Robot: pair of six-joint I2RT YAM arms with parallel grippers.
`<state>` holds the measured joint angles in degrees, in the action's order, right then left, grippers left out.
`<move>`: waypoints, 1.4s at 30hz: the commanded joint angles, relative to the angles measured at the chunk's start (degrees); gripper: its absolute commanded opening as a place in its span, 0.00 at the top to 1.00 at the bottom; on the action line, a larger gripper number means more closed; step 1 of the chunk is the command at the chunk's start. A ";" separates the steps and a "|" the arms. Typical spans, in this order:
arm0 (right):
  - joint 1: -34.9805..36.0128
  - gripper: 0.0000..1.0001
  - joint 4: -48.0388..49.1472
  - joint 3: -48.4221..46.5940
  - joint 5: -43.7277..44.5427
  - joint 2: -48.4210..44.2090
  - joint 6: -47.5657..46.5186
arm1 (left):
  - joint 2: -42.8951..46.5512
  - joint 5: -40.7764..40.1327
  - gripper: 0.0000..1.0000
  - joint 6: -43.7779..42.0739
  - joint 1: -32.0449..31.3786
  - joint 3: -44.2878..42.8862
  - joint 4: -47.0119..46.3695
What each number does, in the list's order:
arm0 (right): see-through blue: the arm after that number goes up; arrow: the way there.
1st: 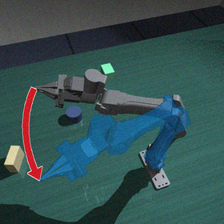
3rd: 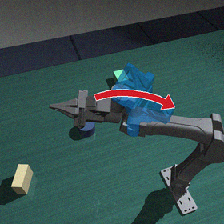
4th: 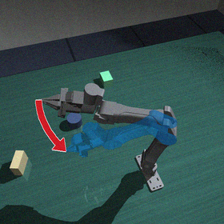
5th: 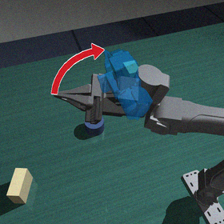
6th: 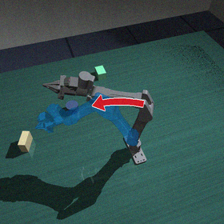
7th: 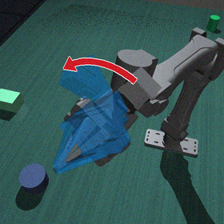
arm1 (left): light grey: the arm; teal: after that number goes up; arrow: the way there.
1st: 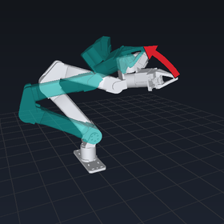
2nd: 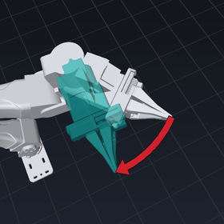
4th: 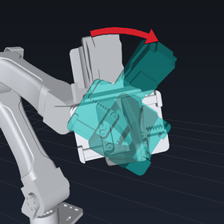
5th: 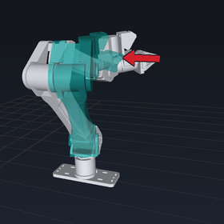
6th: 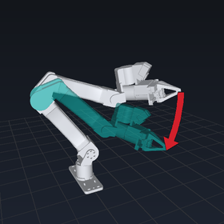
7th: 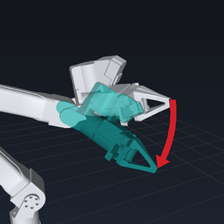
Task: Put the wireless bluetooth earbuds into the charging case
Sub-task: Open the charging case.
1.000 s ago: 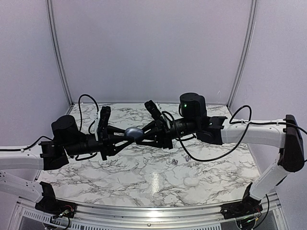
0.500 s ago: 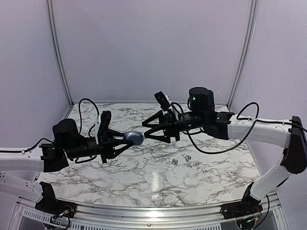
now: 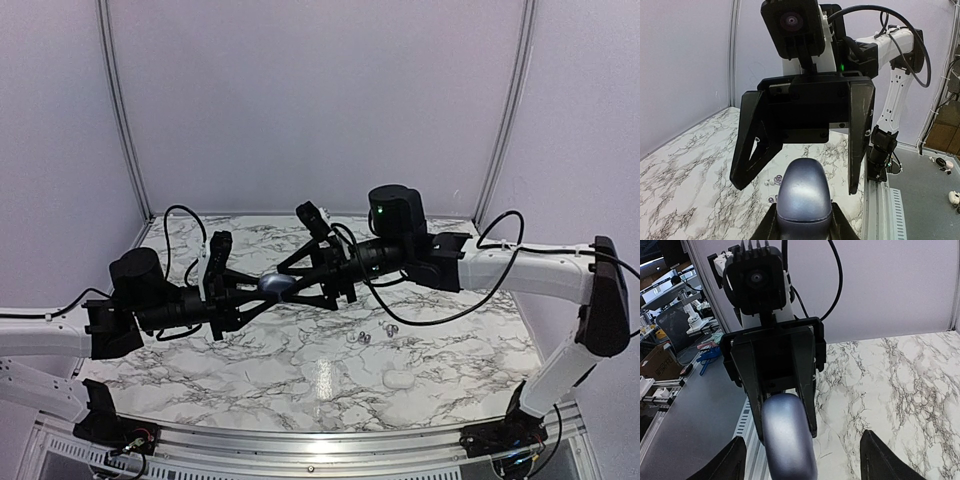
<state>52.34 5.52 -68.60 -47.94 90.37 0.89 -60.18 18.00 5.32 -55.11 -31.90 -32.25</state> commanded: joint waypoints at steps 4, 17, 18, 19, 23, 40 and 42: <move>0.15 0.32 -0.58 -3.25 3.47 1.39 0.21 | 0.33 1.83 0.95 -0.93 0.27 -0.19 -1.24; -4.30 0.35 5.94 -1.20 0.01 0.41 7.19 | 0.50 3.25 0.99 -1.71 0.27 0.35 -1.07; -4.56 0.35 5.91 -1.19 0.12 0.33 7.19 | 0.51 3.12 0.99 -1.72 0.27 0.49 -1.07; -4.80 0.35 5.76 -1.19 0.35 0.19 7.20 | 0.51 3.14 0.99 -1.77 0.27 0.51 -1.06; -5.79 0.36 5.10 -1.17 1.56 -0.08 7.27 | 0.33 2.93 0.99 -1.35 0.27 0.50 -0.98; -13.70 0.38 -8.10 6.66 9.11 -7.17 1.44 | 1.03 -2.61 0.99 -2.51 0.35 2.67 -1.06; -14.55 0.40 -13.40 7.22 14.09 -7.18 -0.34 | 1.12 -2.99 0.99 -2.51 0.36 2.88 -1.10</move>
<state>39.51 3.88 -62.65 -42.22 83.90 4.62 -60.18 16.93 3.62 -54.81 -29.43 -31.83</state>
